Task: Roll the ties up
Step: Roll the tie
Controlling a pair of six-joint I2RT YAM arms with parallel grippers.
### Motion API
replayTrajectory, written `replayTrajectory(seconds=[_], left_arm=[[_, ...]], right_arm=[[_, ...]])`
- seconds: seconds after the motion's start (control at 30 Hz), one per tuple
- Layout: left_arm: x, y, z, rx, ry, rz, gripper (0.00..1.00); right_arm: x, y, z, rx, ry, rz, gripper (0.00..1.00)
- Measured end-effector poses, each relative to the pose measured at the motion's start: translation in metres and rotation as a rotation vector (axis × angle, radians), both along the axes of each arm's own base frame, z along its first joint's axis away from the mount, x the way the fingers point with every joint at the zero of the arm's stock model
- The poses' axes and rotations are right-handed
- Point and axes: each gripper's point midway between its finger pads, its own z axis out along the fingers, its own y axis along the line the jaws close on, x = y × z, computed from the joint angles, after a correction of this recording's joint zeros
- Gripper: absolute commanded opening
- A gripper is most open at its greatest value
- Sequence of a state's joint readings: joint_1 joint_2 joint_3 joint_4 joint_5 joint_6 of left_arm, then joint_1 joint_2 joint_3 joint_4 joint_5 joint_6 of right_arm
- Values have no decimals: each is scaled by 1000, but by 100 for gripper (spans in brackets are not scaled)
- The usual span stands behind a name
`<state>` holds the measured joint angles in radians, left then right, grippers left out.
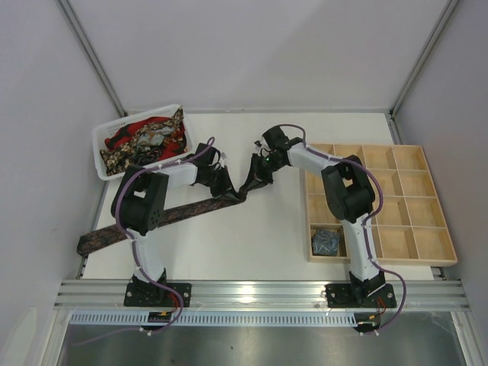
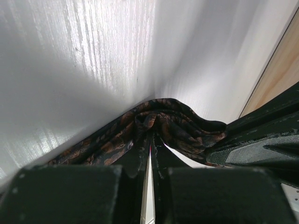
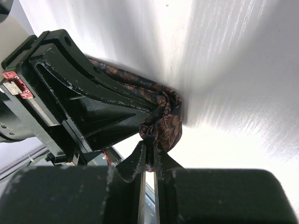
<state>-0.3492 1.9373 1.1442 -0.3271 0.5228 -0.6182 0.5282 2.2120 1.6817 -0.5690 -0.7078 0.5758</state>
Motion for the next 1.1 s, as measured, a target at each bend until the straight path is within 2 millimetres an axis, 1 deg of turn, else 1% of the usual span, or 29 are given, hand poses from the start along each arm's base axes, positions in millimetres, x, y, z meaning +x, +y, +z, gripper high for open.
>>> replayTrajectory(seconds=[0.13, 0.2, 0.33, 0.8, 1.1], left_arm=[[-1, 1, 0, 5, -2, 2, 7], [-2, 3, 2, 14, -7, 7, 9], [-4, 6, 5, 29, -11, 7, 11], [-6, 9, 4, 51, -1, 7, 12], [-4, 8, 6, 50, -8, 4, 13]], right_arm=[[0, -1, -1, -7, -1, -3, 0], [-1, -2, -2, -12, -2, -6, 0], [-7, -11, -3, -22, 11, -16, 0], [-10, -29, -12, -37, 40, -44, 0], [-13, -30, -13, -34, 46, -37, 0]])
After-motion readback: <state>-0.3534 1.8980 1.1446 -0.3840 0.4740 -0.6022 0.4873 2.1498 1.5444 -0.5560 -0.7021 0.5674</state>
